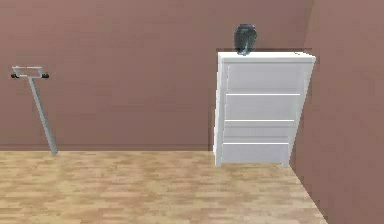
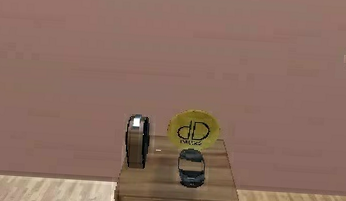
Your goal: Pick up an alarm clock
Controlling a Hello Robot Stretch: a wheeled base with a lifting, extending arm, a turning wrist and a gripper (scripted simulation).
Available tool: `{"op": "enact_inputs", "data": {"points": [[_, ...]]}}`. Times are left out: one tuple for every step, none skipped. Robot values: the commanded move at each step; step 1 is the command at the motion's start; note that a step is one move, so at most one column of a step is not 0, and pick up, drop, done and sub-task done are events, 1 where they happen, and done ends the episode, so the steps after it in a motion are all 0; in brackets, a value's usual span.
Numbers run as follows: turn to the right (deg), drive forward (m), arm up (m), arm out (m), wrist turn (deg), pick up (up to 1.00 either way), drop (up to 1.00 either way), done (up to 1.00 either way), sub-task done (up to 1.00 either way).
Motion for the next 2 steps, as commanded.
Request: {"op": "enact_inputs", "data": {"points": [[0.0,0.00,0.50,0.00,0.0,0.00,0.00,0.00,0.00],[0.0,0.00,0.14,0.00,0.0,0.00,0.00,0.00,0.00]]}}
